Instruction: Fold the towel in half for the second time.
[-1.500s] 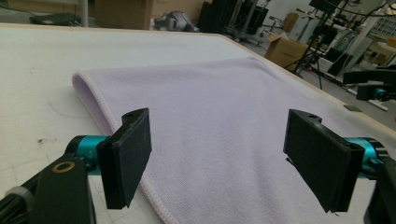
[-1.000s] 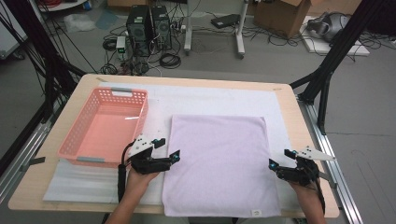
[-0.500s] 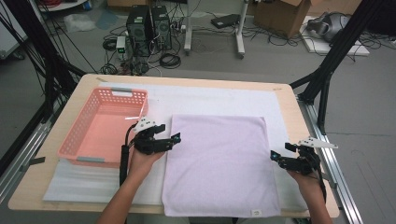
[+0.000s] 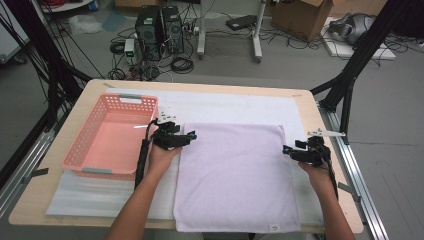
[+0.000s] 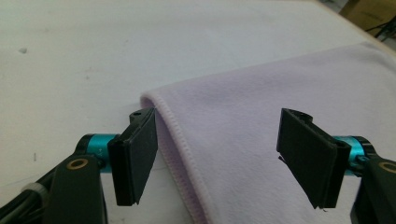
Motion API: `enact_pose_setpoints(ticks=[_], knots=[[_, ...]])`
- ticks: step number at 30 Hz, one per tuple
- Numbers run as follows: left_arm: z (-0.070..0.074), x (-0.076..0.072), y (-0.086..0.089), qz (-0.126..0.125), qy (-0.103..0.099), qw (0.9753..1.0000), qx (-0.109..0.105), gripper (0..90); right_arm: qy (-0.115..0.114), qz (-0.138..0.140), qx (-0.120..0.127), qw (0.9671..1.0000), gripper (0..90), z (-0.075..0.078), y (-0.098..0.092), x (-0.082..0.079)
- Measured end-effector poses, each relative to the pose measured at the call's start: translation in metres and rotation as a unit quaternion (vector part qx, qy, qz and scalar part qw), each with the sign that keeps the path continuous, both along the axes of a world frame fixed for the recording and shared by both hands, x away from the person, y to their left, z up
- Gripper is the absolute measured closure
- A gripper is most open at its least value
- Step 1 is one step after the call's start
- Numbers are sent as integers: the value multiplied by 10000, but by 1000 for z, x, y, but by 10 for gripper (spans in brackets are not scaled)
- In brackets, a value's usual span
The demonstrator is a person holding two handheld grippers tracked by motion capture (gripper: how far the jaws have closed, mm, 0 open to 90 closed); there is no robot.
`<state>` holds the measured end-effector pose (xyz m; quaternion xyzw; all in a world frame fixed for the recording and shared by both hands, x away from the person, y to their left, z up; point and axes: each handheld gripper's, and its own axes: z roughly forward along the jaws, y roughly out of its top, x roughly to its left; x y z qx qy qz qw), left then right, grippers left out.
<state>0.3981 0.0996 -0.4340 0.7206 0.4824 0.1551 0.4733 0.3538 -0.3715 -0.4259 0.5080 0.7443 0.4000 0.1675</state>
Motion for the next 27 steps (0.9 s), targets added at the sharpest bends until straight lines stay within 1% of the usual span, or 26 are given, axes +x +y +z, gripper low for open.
enact_pose_setpoints(ticks=[2,3,4,5,7,8,10,11,12,13,14,15,16,18,19,21,23,24,25,26,27], knots=[[-3,4,0,141,-57,9999,48,307,119,-41,-74,9999,413,-2,1,8],[-6,6,1,210,-32,9997,117,311,178,-94,-89,9998,428,-4,2,12],[-10,8,1,279,31,9993,233,312,219,-121,-105,9996,458,-5,2,15],[-12,9,1,285,85,9992,284,312,194,-113,-178,9996,500,-6,3,18],[-17,12,1,277,209,9988,347,330,162,-123,-275,9994,521,-8,5,22],[-17,13,1,325,191,9987,338,347,189,-183,-351,9990,530,-9,7,25],[-18,14,1,416,211,9984,305,384,202,-209,-381,9989,536,-11,8,31],[-18,16,1,368,286,9984,330,398,201,-227,-386,9988,536,-12,10,33],[-17,17,-1,325,319,9981,421,419,198,-260,-431,9985,531,-12,11,35],[-17,17,-3,319,299,9978,494,418,233,-310,-449,9982,513,-13,11,38],[-17,18,-6,262,299,9977,551,431,273,-364,-478,9978,487,-13,12,39],[-17,19,-8,272,257,9975,599,452,305,-431,-584,9969,481,-15,14,42],[-17,19,-10,319,237,9973,619,457,353,-441,-604,9966,472,-16,15,44],[-17,19,-11,369,221,9969,659,479,325,-443,-619,9966,471,-15,16,47],[-18,19,-11,396,222,9969,641,505,352,-460,-640,9963,475,-15,18,49],[-18,19,-13,416,192,9962,737,547,342,-445,-626,9965,504,-16,19,51],[-18,18,-15,416,123,9952,877,593,318,-445,-629,9965,568,-16,20,51],[-18,17,-17,332,88,9956,877,634,315,-407,-611,9968,650,-16,20,51],[-18,16,-18,173,75,9961,858,719,350,-335,-532,9974,721,-16,20,51],[-18,15,-20,90,38,9960,892,827,354,-274,-503,9977,793,-16,21,51],[-17,15,-22,94,26,9956,936,846,373,-178,-475,9980,840,-15,23,51]])
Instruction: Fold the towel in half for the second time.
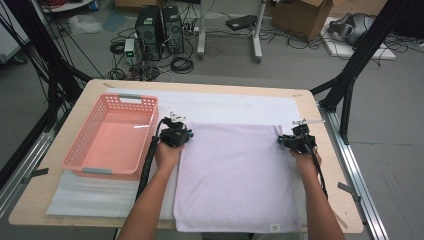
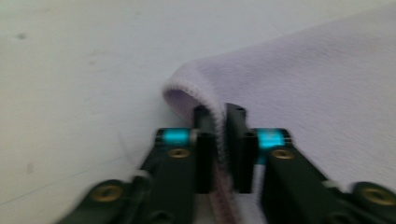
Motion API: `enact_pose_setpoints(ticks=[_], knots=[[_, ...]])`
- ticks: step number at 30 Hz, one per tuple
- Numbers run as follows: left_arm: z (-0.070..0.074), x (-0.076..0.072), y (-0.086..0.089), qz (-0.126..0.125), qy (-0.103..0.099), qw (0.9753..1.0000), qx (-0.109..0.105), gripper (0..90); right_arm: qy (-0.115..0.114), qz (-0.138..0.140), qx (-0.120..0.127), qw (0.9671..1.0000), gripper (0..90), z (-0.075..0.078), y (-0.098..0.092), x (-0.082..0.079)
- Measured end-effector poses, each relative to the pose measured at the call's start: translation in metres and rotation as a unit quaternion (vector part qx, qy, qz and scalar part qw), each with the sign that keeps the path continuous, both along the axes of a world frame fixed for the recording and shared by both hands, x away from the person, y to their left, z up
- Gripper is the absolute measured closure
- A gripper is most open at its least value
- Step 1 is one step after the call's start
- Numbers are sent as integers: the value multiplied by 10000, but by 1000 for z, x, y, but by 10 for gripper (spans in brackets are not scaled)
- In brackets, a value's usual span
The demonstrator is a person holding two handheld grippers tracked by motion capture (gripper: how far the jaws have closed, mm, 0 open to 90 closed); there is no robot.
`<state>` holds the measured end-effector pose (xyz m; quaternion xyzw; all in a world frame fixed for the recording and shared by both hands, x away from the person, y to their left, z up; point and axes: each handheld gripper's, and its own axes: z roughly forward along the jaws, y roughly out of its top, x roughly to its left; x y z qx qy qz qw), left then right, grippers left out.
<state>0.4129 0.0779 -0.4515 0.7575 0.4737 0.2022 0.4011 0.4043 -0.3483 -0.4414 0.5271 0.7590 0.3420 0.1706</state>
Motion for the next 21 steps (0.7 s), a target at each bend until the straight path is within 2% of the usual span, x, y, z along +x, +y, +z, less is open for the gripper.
enact_pose_setpoints(ticks=[1,3,5,6,7,10,12,14,15,18,21], knots=[[0,1,2,38,66,9999,-134,853,-20,14,-86,10000,852,0,2,-1],[0,3,9,127,289,9982,-512,860,4,-6,-71,10000,870,1,3,-1],[2,3,13,226,282,9975,-600,863,-45,8,-183,9998,874,2,4,-2],[5,2,15,277,178,9972,-669,863,-145,24,-265,9995,875,3,4,-2],[8,2,16,283,72,9970,-721,864,-249,-30,-245,9994,876,5,4,-3],[21,0,21,396,-282,9930,-1079,865,-479,-176,-111,9986,876,12,1,-4],[28,-1,23,372,-416,9922,-1118,864,-622,-287,38,9976,876,18,-2,-4],[33,-2,25,350,-512,9900,-1268,864,-756,-316,205,9964,875,23,-4,-5],[35,-4,26,314,-495,9900,-1285,864,-776,-297,232,9963,875,25,-5,-7],[35,-8,27,148,-451,9920,-1169,862,-775,-187,347,9962,874,28,-7,-12],[37,-17,28,36,-539,9913,-1203,863,-840,-77,441,9955,873,33,-9,-19]])
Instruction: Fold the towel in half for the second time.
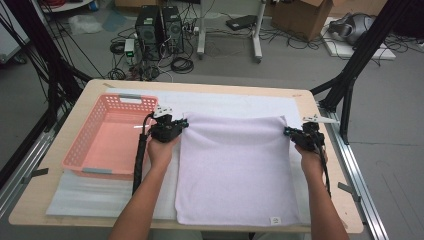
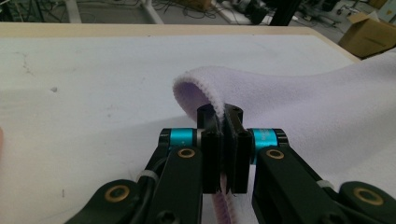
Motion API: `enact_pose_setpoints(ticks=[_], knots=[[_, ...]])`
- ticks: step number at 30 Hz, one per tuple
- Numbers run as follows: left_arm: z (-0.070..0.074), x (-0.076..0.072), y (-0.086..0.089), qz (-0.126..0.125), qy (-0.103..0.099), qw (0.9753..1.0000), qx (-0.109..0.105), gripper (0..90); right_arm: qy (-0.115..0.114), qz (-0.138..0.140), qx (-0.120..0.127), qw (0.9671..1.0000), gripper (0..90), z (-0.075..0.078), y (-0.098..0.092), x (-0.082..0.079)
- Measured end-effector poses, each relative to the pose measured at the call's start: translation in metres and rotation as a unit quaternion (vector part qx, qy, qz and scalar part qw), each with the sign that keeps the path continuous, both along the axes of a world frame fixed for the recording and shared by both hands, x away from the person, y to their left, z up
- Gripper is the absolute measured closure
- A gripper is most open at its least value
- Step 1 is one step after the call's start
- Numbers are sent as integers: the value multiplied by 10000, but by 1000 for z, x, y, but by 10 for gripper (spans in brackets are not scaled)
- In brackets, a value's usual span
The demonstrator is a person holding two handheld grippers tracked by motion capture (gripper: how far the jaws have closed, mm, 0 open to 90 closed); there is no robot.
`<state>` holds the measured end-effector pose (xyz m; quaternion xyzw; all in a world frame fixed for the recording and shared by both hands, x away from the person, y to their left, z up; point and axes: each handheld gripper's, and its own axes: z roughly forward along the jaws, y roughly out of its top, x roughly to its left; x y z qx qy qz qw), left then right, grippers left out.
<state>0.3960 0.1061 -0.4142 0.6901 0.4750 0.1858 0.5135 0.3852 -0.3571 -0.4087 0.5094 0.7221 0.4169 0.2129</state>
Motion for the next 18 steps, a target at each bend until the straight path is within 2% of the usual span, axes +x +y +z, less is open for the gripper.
enact_pose_setpoints(ticks=[3,4,6,9,12,18], knots=[[2,-9,4,-83,2,9999,-59,863,-65,120,28,9999,872,5,-2,-10],[4,-13,5,-169,14,9999,26,862,-81,137,35,9999,871,6,-2,-13],[9,-20,4,-249,-54,9997,48,862,-74,194,38,9998,870,8,-2,-23],[16,-39,5,-358,-261,9990,-19,862,-131,228,61,9996,870,7,-3,-38],[13,-58,6,-477,-273,9985,-58,862,-167,261,135,9994,869,3,-5,-55],[2,-91,13,-610,-153,9979,-178,861,-216,331,230,9990,869,-4,-9,-89]])
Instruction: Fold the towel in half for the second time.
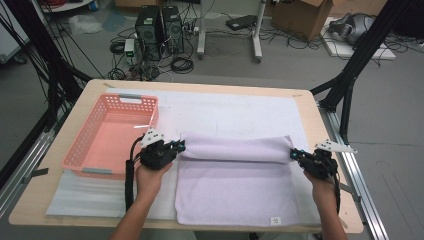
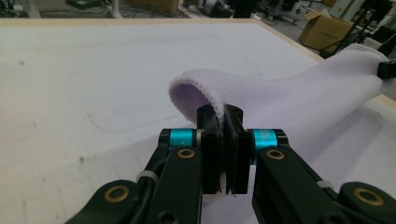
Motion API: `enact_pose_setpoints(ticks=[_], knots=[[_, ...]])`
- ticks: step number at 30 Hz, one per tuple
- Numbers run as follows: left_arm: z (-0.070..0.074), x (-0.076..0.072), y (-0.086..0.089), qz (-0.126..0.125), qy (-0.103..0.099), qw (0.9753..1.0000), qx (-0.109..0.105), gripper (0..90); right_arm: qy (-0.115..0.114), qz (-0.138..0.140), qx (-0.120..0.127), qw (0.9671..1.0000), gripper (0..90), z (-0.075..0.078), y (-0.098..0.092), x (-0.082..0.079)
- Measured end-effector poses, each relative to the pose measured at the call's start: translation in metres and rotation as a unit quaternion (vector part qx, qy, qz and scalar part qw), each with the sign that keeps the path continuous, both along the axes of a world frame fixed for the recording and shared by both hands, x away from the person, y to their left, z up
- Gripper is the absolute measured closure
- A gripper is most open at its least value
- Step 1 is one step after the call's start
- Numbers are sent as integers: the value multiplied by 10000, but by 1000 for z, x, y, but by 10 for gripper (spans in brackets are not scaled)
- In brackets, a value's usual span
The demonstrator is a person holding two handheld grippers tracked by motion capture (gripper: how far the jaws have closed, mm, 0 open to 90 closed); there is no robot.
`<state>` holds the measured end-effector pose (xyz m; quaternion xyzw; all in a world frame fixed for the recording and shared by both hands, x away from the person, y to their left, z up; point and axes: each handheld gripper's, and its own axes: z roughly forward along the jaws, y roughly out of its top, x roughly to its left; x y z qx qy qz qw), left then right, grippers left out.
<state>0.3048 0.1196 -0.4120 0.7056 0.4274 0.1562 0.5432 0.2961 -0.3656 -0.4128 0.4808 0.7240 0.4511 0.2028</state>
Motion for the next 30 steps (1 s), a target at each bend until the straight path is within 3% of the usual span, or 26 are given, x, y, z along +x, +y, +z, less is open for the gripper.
enact_pose_setpoints(ticks=[11,14,17,20,22,25,28,30], knots=[[-16,-52,2,-281,-34,9984,482,858,-37,216,-272,9994,869,-8,3,-54],[-25,-58,5,-355,25,9986,389,849,58,278,-276,9992,869,-13,3,-63],[-27,-54,7,-337,115,9988,324,765,100,268,-286,9992,867,-18,3,-64],[-25,-50,12,-209,125,9996,160,605,167,240,-193,9994,842,-18,3,-63],[-23,-44,15,-188,179,9997,1,513,152,155,-102,9997,733,-16,1,-63],[-16,-31,16,-269,294,9991,-133,452,83,36,130,9999,607,-5,0,-60],[-15,-20,10,-407,433,9982,-102,449,87,-19,75,9999,547,4,2,-51],[-18,-15,7,-468,573,9972,-98,456,227,2,-75,9997,500,5,6,-37]])
